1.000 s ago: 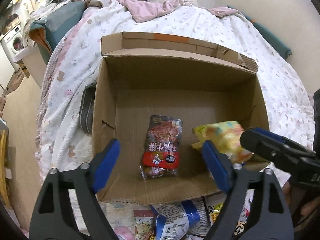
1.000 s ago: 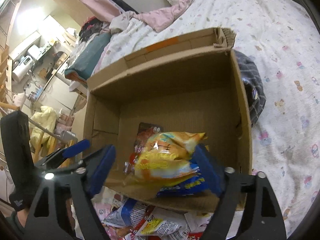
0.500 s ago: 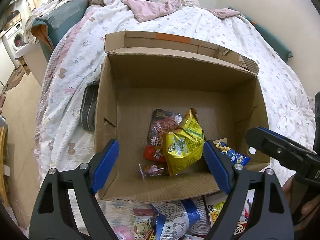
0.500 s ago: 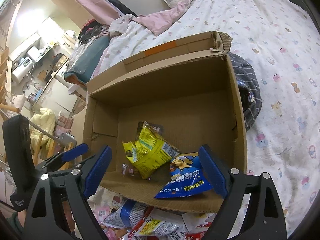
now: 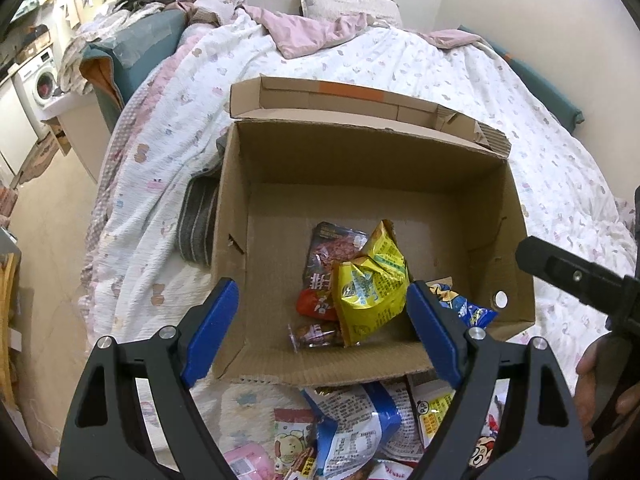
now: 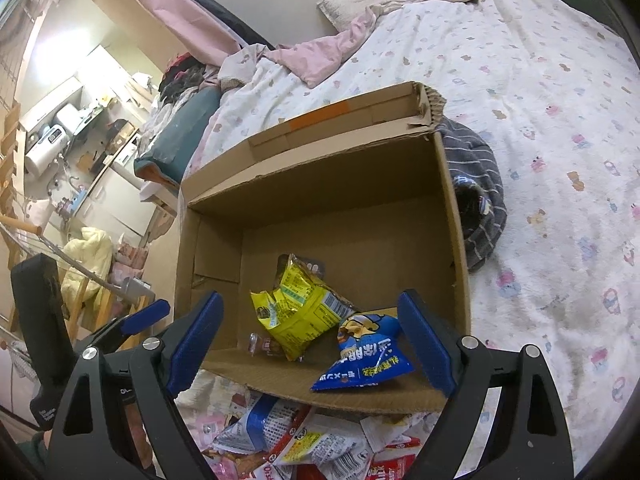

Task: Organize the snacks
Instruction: 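Release the red packet into the box with the left gripper while the right drops the chip bag, then move both open grippers back toward the snack pile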

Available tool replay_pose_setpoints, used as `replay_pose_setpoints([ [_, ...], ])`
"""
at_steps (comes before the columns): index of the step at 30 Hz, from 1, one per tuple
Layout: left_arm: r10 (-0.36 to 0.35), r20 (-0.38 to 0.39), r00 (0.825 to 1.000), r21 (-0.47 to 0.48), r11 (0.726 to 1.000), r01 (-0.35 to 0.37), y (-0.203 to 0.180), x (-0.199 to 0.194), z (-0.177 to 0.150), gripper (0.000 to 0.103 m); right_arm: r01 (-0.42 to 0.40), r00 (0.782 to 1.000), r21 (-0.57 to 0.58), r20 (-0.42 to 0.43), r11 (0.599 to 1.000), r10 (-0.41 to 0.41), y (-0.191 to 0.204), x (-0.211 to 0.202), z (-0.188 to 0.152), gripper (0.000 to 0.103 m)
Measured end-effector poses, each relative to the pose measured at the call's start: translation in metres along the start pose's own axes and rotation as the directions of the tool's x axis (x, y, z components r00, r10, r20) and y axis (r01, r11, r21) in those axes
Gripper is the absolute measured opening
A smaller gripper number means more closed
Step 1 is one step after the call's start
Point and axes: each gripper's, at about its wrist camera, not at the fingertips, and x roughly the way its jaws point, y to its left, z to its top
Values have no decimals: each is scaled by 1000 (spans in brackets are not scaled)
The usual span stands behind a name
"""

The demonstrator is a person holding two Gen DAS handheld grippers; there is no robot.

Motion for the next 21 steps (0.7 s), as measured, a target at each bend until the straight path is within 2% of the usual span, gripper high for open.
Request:
replay_pose_setpoints([
  [21, 29, 17, 999, -21, 999, -28, 17, -37, -26, 84, -3, 1000, 1, 19, 1000, 3, 6, -46, -33, 91],
])
